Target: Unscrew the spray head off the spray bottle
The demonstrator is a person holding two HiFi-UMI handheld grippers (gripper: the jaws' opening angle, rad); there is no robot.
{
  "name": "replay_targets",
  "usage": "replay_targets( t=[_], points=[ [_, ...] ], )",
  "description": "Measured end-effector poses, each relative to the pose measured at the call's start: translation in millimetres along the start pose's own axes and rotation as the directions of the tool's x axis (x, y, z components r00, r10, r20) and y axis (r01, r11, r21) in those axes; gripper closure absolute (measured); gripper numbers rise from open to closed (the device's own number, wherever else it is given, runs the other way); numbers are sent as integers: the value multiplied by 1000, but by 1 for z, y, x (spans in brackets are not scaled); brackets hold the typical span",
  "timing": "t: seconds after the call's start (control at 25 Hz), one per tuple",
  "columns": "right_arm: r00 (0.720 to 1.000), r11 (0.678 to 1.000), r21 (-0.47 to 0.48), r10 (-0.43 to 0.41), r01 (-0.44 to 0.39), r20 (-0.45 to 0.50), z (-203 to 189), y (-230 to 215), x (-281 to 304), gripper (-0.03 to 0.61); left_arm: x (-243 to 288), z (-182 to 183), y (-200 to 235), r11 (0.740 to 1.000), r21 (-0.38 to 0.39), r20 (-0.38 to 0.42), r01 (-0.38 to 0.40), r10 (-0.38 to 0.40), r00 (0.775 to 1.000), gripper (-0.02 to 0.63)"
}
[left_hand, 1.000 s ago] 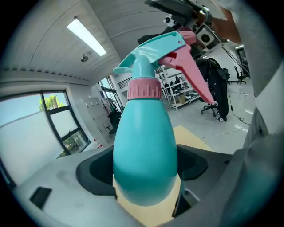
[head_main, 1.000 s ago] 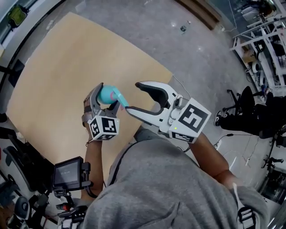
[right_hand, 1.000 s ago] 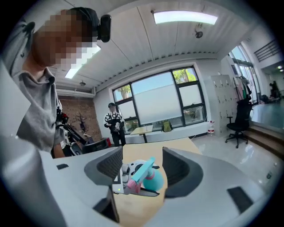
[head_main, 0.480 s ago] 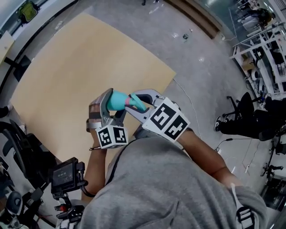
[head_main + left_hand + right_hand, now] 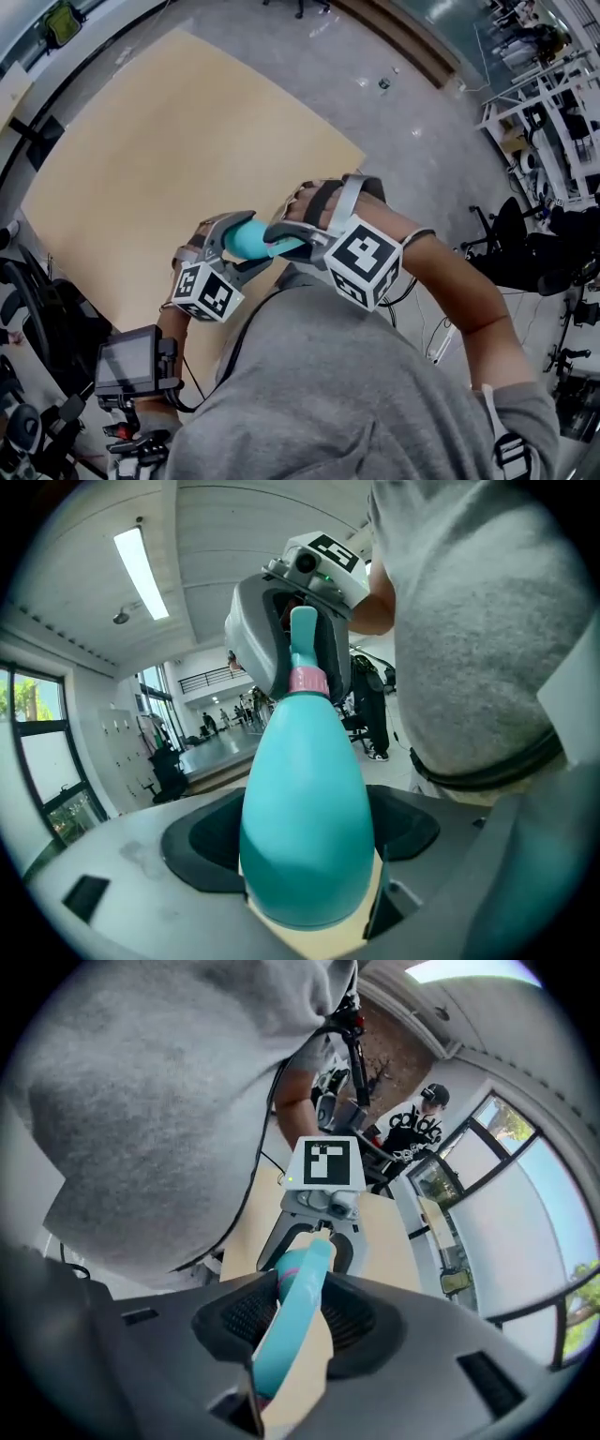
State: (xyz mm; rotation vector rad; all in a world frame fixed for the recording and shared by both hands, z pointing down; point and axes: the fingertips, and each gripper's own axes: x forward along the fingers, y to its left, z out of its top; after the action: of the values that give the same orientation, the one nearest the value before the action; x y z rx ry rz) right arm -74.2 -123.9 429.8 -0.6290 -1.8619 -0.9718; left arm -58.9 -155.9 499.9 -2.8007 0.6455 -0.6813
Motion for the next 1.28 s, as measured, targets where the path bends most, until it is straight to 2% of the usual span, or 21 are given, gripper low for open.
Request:
replay_targets(
  t=[0.08,0.16,0.2,0.24,0.28,0.32,0.4,0.44,0.48,0.52,0.6,0.68,0.76,0.8,0.84,0.88,0.96,1.04,1.12,1.2,1.28],
  points=[
    [995,994,60,-90,92,-34,-12,-12,2,432,-1,1,15,996,-41,15,-74,74,997,229],
    [979,956,211,-205,204,-16,-26,-29,-7,331,0,0,38,975,-116,21,-189,192,981,227],
    [961,912,320,-277,257,17,-33,-39,-18,306,2,-3,51,956,-145,6,-254,258,966,227],
    [929,838,452,-366,304,55,-39,-50,-33,296,4,-7,63,933,-163,-20,-322,323,946,227],
    [877,721,606,-474,335,79,-46,-62,-49,292,3,-14,74,906,-173,-49,-388,385,922,227],
    [805,552,763,-589,335,73,-54,-74,-64,287,-2,-23,83,875,-178,-78,-450,444,893,227],
    [653,147,970,-757,192,-15,-71,-91,-85,269,-17,-43,98,809,-164,-133,-565,549,825,227],
    [604,-15,998,-795,65,-51,-78,-94,-88,262,-24,-50,105,776,-143,-157,-614,595,789,227],
    [578,-122,990,-814,-71,-59,-82,-94,-87,259,-27,-53,111,748,-116,-176,-654,632,755,227],
    [566,-179,965,-823,-190,-41,-83,-94,-84,259,-28,-52,117,725,-86,-186,-683,662,726,227],
    [565,-212,921,-825,-327,10,-79,-96,-75,259,-24,-39,123,702,-21,-181,-712,698,693,227],
    [590,-219,916,-807,-337,25,-76,-97,-64,258,-16,-17,123,700,50,-148,-712,711,688,227],
    [643,-221,933,-766,-285,15,-76,-95,-49,259,-9,-3,117,712,107,-121,-694,702,702,227],
    [677,-198,947,-736,-253,27,-75,-92,-41,264,-7,0,114,721,116,-116,-683,692,712,227],
    [708,-154,963,-705,-219,48,-72,-89,-35,369,-5,1,111,734,110,-114,-671,680,725,227],
    [732,-95,979,-678,-178,67,-68,-86,-33,413,-3,1,108,750,89,-108,-656,662,742,227],
    [766,48,996,-637,-74,88,-60,-83,-36,444,3,5,100,803,21,-75,-595,595,800,227],
    [796,214,977,-590,-6,134,-47,-79,-37,445,10,10,86,878,-59,-9,-475,475,880,227],
    [838,439,899,-491,3,237,-25,-71,-36,445,11,18,62,952,-104,92,-288,297,950,227],
    [879,686,725,-312,-53,360,3,-51,-36,445,6,28,31,995,-60,176,-85,95,980,227],
    [898,867,477,-87,-145,432,25,-20,-37,445,-1,34,1,994,45,174,95,-102,979,227]
  ],
)
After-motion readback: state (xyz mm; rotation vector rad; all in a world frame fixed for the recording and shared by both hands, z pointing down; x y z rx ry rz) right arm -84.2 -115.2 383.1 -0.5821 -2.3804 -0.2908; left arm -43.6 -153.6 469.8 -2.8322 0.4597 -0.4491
